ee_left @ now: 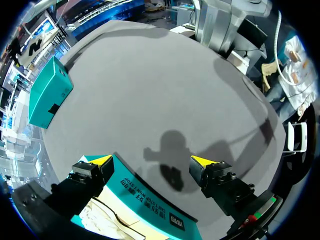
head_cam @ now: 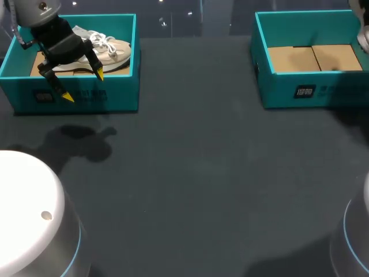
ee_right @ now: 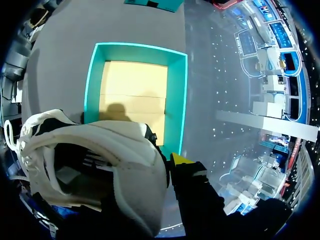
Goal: Take the shoe out of the shoebox, open the shoe tongue, remove and reinsert the insole, then place the shoe into the shoebox
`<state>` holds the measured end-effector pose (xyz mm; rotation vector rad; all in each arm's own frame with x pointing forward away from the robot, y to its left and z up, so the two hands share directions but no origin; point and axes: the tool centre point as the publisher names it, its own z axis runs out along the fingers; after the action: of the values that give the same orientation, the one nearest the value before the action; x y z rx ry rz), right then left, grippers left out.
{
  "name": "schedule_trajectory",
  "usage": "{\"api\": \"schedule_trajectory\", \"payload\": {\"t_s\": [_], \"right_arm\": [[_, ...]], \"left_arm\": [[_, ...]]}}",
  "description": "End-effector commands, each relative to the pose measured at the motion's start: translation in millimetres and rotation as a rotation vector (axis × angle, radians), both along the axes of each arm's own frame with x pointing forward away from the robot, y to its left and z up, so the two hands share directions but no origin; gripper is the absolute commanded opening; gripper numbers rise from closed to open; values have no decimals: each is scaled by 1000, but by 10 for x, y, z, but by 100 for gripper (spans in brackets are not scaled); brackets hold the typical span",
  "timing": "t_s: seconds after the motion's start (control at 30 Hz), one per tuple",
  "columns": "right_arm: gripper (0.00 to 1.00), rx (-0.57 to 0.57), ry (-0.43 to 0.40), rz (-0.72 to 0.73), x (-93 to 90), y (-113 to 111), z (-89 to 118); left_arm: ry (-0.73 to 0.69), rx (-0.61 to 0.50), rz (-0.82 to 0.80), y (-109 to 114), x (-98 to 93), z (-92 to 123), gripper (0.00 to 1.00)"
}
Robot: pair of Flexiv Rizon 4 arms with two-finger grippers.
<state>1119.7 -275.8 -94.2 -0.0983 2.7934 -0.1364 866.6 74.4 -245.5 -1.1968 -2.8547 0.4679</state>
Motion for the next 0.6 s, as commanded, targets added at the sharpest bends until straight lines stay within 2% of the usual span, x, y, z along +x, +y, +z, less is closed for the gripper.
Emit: {"api": "schedule_trajectory", "payload": {"t_s": [0.03,0.2,0.33,0.4,0.57,0.6], "right_arm": [[0,9,35,-36,131,-38,-7],[0,59,20,-261,127,-243,-73],[0,112,-1,-533,73,-494,-152],[0,148,-6,-623,40,-576,-190],[0,167,-30,-853,-64,-658,-228],[0,159,-23,-849,-89,-619,-233]], "left_arm": [[-2,2,0,6,-8,2,100],[-2,2,0,6,-8,2,100],[-2,2,0,6,-8,2,100],[-2,2,0,6,-8,2,100],[-2,2,0,6,-8,2,100],[-2,2,0,6,-8,2,100]]}}
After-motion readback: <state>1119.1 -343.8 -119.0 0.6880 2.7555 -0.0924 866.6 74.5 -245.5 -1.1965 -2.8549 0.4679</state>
